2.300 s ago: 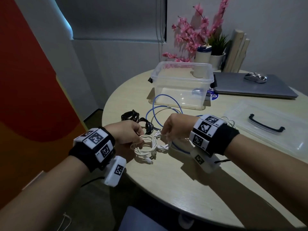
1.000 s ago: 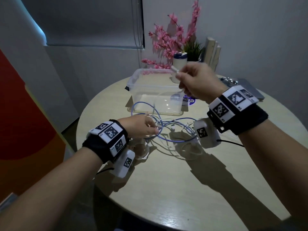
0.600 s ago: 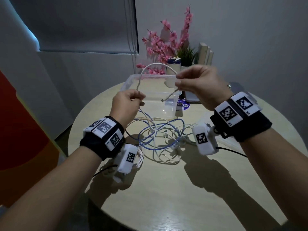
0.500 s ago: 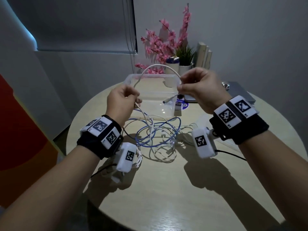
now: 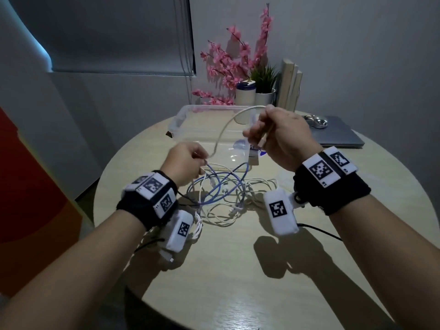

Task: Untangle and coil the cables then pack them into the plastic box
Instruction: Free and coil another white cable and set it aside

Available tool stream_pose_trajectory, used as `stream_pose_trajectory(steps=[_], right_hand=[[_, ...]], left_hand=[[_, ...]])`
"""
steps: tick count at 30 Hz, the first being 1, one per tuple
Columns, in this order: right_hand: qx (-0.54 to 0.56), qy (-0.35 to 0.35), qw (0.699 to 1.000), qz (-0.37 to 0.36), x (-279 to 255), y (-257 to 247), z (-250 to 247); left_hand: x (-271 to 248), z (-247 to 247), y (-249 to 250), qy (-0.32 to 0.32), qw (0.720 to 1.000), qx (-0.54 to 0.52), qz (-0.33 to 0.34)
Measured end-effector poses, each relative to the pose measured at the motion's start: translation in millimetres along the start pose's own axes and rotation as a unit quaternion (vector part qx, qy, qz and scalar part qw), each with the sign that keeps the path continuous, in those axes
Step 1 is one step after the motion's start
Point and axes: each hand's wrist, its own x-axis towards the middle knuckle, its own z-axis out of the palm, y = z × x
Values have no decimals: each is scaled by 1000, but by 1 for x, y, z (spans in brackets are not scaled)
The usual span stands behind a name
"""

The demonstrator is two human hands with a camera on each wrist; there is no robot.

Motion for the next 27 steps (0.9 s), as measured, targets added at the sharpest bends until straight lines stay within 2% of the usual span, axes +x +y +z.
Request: stream_pose_trajectory(steps=[4,6,8,11,12,14,16,18,20,24,27], right_hand=[[79,6,997,-20,-2,-1,8],[21,31,998,-53,2,4,5],[-125,52,987,-88,6,11,-3],[-337,55,935,-102,8,16,-14],[-389,51,914,-101,9,18,-17],[-494,34,863,-94,8,17,-20],[-558,10,825,-85,6,18,-21],[-565,-31,822,-62,6,20,-22],[-556,-58,828,-43,4,20,-21],[-423,-98,901,-21,-1,19,-22],[-403,-168,900,-2,-8,19,-18]], left_hand=[[-16,19,9,-157,979,113,67],[-23,20,16,-230,960,138,82],[-27,15,23,-263,944,178,85],[-27,4,29,-228,926,284,95],[-26,0,29,-221,927,289,92],[-25,-5,30,-230,945,218,75],[-26,-7,33,-223,970,86,52],[-26,-7,38,-192,980,-32,45],[-24,-6,44,-149,983,-82,67],[-16,-5,48,-42,986,-119,109],[-10,0,45,25,988,-101,114]])
